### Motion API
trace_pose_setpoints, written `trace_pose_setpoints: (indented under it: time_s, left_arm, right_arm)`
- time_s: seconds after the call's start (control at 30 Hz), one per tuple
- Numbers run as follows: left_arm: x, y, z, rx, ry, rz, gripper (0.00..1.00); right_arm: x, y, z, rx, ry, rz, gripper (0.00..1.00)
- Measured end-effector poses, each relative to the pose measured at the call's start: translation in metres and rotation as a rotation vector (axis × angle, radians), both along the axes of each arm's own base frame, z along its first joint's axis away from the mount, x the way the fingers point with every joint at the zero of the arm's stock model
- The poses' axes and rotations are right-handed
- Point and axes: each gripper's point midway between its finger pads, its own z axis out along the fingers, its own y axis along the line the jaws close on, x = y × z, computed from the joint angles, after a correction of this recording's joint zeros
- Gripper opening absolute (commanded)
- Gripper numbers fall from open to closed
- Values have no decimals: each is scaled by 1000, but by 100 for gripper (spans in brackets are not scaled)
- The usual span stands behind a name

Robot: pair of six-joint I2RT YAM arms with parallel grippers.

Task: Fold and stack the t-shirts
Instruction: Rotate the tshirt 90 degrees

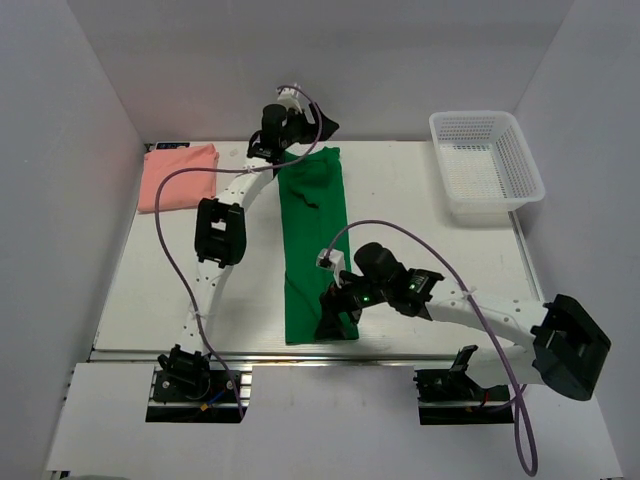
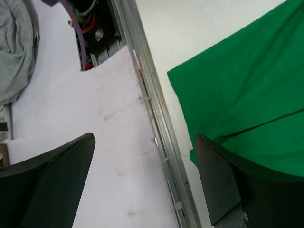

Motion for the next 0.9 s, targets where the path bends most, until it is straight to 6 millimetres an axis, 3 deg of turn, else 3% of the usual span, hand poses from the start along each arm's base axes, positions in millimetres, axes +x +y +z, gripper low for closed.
trace_pose_setpoints:
  time_s: [0.07, 0.17, 0.23, 0.33, 0.43, 0.57, 0.63, 0.73, 0.9]
  left_arm:
    - [-3, 2, 25, 0, -33, 0, 99]
    - [-11, 4, 48, 18, -39, -17, 99]
    - [-22, 7, 52, 55, -10, -31, 99]
    - [-55, 20, 46, 147, 97, -44, 99]
    - [-115, 50, 36, 234, 241, -9, 99]
    - [-223, 92, 32, 281, 355, 14, 99]
    - [-269, 106, 31, 262, 350, 21, 99]
    - [-335, 127, 8, 246, 400, 31, 99]
    - [-405, 147, -37, 239, 521, 43, 99]
  right_arm:
    - [3, -1, 7, 19, -26, -24, 90]
    - [8, -8, 9, 19, -49, -90, 90]
    - [14, -18, 7, 6, -63, -165, 90]
    - [24, -37, 1, -14, -84, -307, 90]
    - [37, -56, -6, -37, -89, -476, 90]
    - [37, -66, -12, -32, -70, -528, 90]
    - [28, -60, -12, -8, -49, -471, 90]
    - [17, -46, -11, 25, -21, -371, 90]
    - [-2, -26, -24, 35, 66, -219, 90]
